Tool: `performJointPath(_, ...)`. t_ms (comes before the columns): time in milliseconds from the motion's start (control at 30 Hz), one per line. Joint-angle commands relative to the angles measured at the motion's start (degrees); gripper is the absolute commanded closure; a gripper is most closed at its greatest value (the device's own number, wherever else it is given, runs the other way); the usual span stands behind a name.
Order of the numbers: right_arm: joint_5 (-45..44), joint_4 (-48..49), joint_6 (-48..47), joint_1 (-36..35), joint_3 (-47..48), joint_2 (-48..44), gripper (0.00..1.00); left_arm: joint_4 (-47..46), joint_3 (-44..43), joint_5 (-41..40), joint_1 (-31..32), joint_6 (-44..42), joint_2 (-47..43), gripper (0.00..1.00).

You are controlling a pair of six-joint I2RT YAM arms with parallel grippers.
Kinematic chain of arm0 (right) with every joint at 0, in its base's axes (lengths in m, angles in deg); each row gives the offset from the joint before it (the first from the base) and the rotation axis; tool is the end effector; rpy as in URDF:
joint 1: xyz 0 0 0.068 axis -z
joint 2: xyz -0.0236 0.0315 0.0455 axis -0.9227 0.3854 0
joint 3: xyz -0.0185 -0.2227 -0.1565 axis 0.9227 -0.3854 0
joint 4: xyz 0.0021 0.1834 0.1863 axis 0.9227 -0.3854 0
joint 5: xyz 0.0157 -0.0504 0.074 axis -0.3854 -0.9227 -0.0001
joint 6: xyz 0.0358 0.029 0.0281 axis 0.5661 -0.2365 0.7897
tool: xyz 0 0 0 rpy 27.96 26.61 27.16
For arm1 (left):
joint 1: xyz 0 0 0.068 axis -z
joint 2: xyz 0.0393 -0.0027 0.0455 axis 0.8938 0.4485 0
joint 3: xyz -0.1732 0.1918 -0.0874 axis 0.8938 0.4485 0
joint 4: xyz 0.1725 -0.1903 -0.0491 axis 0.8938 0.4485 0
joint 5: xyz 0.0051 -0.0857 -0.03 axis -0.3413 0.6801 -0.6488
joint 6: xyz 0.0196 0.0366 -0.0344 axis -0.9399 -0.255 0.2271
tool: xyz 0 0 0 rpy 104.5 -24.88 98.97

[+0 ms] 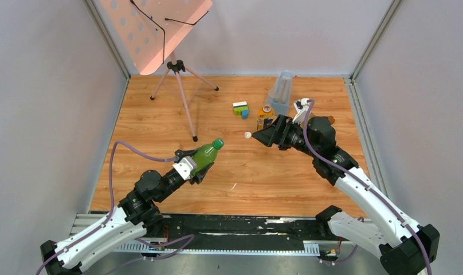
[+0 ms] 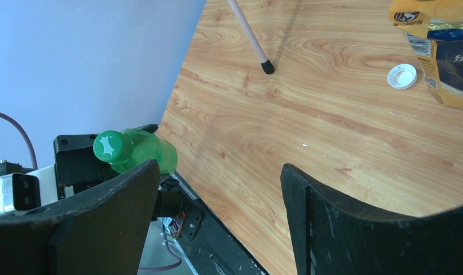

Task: Unscrew the bottle caps
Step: Unscrew the bottle cap from the plastic bottle.

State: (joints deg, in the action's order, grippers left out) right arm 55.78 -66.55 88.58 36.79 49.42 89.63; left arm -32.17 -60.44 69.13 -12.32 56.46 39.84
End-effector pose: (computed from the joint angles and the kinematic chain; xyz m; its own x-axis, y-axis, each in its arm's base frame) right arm 0.1800 0.1189 0.3264 -0.6757 0.3358 -0.6563 -0.3858 0.5976 0.7029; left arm 0.0841 -0.1005 0.2533 0.1743 0.0849 -0.9810 0.7177 0.6712 0.1856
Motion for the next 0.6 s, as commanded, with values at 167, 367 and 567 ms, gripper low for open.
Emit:
performJointPath(167,0.03,5.90,-3.36,0.22,0.39,1.46,0.21,-0.99,-0.35,0.67,0.19,0.89,0.19,1.00)
performJointPath(367,-0.43,0.05,-2.66,0.22,3.69,4.32,0.21,-0.07,-1.27,1.85,0.22,1.20,1.06,1.00)
performJointPath(567,-0.89,-2.60,-2.05,0.22,3.50,3.19,0.21,-2.59,-1.03,3.15,0.21,3.07,1.02,1.00)
